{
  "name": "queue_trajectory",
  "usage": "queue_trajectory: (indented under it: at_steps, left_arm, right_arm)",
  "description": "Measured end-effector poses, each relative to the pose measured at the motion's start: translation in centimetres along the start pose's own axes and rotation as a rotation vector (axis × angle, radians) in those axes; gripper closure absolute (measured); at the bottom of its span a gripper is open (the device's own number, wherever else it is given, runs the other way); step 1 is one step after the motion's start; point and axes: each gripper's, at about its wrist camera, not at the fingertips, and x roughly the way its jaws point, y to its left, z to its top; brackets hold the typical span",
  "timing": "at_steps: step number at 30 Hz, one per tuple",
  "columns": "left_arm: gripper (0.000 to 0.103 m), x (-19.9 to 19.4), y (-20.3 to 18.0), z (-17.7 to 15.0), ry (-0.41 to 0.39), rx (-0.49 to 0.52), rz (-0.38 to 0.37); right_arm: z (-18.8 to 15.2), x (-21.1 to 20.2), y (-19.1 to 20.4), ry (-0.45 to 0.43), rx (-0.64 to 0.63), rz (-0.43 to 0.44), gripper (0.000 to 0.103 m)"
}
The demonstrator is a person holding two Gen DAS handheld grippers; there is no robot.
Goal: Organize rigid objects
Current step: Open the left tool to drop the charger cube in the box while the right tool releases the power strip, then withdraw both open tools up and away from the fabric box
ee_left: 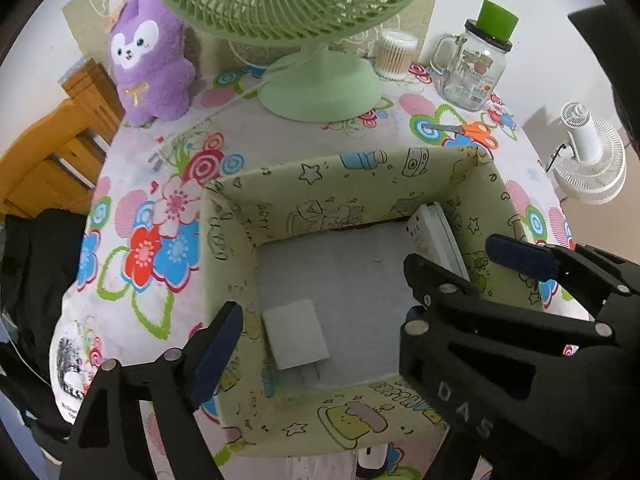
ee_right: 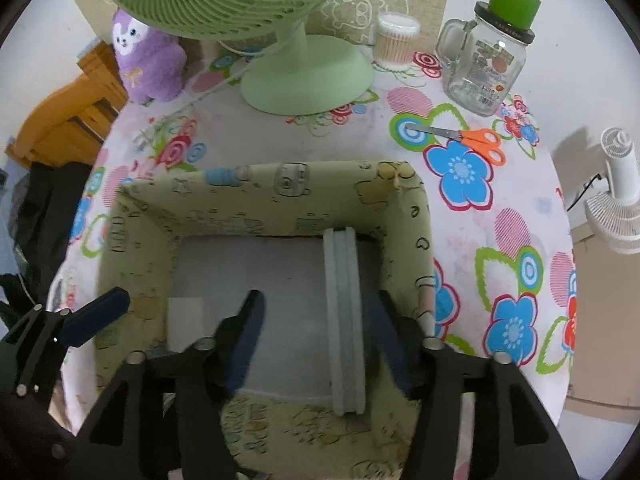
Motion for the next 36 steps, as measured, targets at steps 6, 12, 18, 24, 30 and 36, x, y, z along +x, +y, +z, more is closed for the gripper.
queue_trajectory:
  at_steps: [6,12,18,24,30,36]
  left_arm:
    - [0.012,-1.2,0.2,-0.3,-0.018,-0.001,-0.002]
    - [0.008,-2.4,0.2,-0.8,-0.038,0.011,0.003]
    - [0.007,-3.6,0.3,-1.4,-0.054,0.011,0.004]
    - [0.006,-4.9,0.3,-2.0,-0.073,0.024,0.005]
    - [0.006,-6.0,0.2,-2.8,-0.098,0.043,0.001]
    - [0.007,-7.1,0.6,-3.6,-0.120,0.039,0.001]
  right_arm:
    - [-0.4,-1.5,0.3,-0.028,0.008,-0.021,0.023]
    - [-1.0,-2.7,0.3,-0.042,0.014,-0.021,0.022]
    - [-1.7,-4.1,0.5,-0.061,0.025,-0.015,0.020]
    - [-2.5,-5.5,0.9,-0.083,0.029,-0.016,0.019]
    - [-3.3,-6.8,1.1,-0.106,0.024,-0.022,0.019]
    - [-4.3,-8.3,1.3,-0.135,0.029,-0.025,0.019]
